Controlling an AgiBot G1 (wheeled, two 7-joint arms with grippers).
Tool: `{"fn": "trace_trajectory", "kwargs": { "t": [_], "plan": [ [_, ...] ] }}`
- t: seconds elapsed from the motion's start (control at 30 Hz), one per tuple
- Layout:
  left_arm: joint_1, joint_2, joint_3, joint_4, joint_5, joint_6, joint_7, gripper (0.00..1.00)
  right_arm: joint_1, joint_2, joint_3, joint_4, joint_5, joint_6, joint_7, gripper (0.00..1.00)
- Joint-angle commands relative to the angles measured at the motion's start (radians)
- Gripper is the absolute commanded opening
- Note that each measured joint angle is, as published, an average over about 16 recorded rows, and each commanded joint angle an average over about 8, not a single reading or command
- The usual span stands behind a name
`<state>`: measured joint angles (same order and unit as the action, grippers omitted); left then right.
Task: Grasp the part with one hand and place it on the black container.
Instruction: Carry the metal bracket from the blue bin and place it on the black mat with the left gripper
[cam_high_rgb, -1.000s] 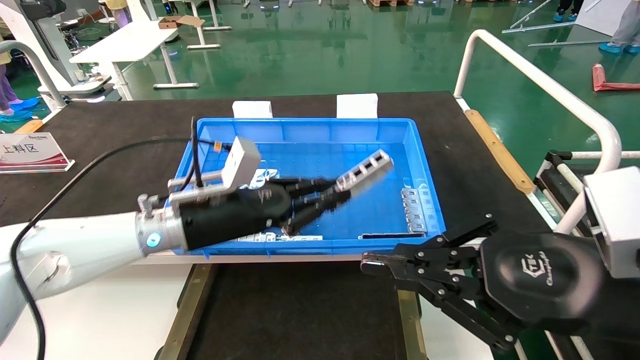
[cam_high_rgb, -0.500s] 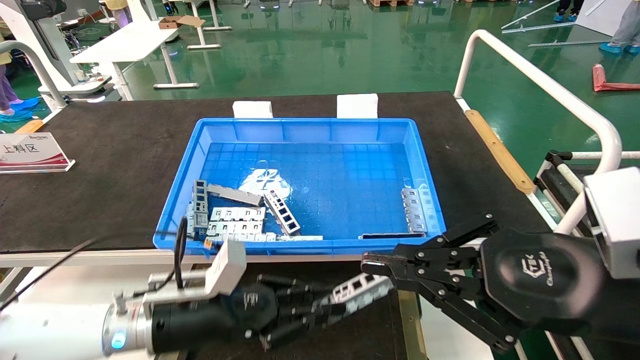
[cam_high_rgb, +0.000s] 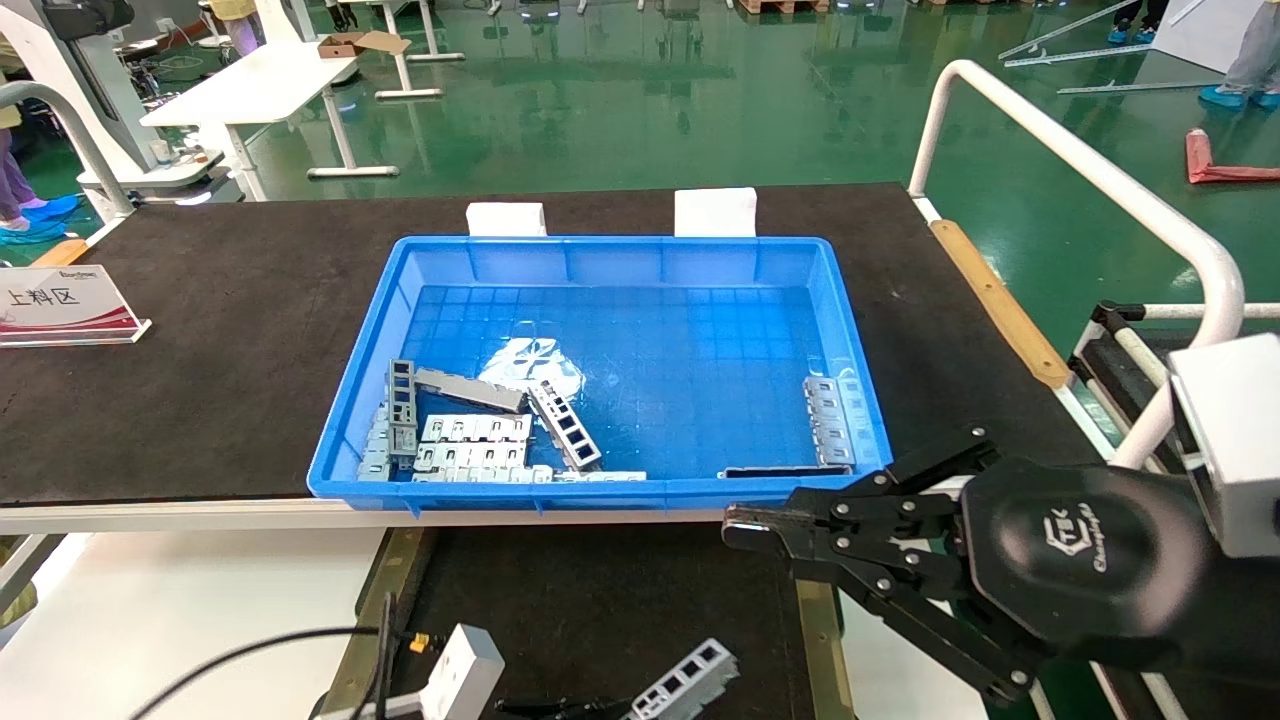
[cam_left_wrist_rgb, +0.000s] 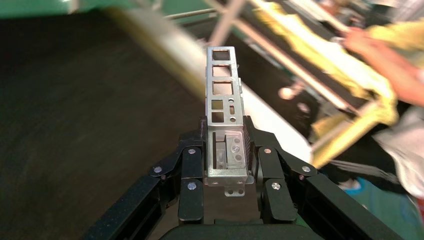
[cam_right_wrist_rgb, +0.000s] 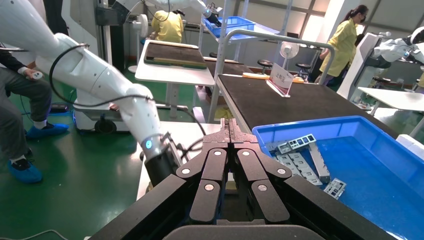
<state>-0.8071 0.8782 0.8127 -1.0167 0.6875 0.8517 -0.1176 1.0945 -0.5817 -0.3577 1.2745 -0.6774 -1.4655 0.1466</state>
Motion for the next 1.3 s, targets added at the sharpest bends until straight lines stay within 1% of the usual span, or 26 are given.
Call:
{"fn": "trace_trajectory", "kwargs": {
  "t": [0.03, 0.27, 0.47, 0.63, 0.83, 1.1, 1.13, 1.17, 1.2, 1.23, 1.27, 1.3],
  "plan": [
    [0.033, 0.012, 0.002, 0.004, -0.004, -0.058, -0.014, 0.00, 0.000, 0.000, 0.000, 0.000, 0.000, 0.000, 0.000, 0.00],
    [0.069, 0.114, -0.015, 0.100, -0.033, -0.231, -0.043, 0.00, 0.000, 0.000, 0.000, 0.000, 0.000, 0.000, 0.000, 0.00],
    [0.074, 0.210, -0.056, 0.166, -0.096, -0.349, -0.085, 0.00, 0.000, 0.000, 0.000, 0.000, 0.000, 0.000, 0.000, 0.00],
    [0.069, 0.282, -0.095, 0.209, -0.133, -0.433, -0.090, 0.00, 0.000, 0.000, 0.000, 0.000, 0.000, 0.000, 0.000, 0.00],
    [0.060, 0.346, -0.130, 0.254, -0.155, -0.486, -0.074, 0.00, 0.000, 0.000, 0.000, 0.000, 0.000, 0.000, 0.000, 0.00],
    [0.050, 0.392, -0.156, 0.305, -0.164, -0.500, -0.045, 0.00, 0.000, 0.000, -0.001, 0.000, 0.000, 0.000, 0.000, 0.00],
    [0.050, 0.396, -0.159, 0.310, -0.165, -0.500, -0.043, 0.00, 0.000, 0.000, -0.001, 0.000, 0.000, 0.000, 0.000, 0.02],
    [0.049, 0.398, -0.161, 0.315, -0.167, -0.500, -0.042, 0.01, 0.000, 0.000, -0.001, 0.000, 0.000, 0.000, 0.000, 0.06],
    [0.048, 0.401, -0.163, 0.319, -0.168, -0.499, -0.042, 0.04, 0.000, 0.000, -0.001, 0.000, 0.000, 0.000, 0.000, 0.12],
    [0.048, 0.403, -0.165, 0.323, -0.170, -0.499, -0.042, 0.09, 0.000, 0.000, -0.001, 0.000, 0.000, 0.000, 0.000, 0.21],
    [0.047, 0.405, -0.166, 0.326, -0.172, -0.499, -0.042, 0.16, 0.000, 0.000, -0.001, 0.000, 0.000, 0.000, 0.000, 0.33],
    [0.047, 0.407, -0.167, 0.329, -0.173, -0.499, -0.043, 0.27, 0.000, 0.000, -0.001, 0.000, 0.000, 0.000, 0.000, 0.46]
  ]
}}
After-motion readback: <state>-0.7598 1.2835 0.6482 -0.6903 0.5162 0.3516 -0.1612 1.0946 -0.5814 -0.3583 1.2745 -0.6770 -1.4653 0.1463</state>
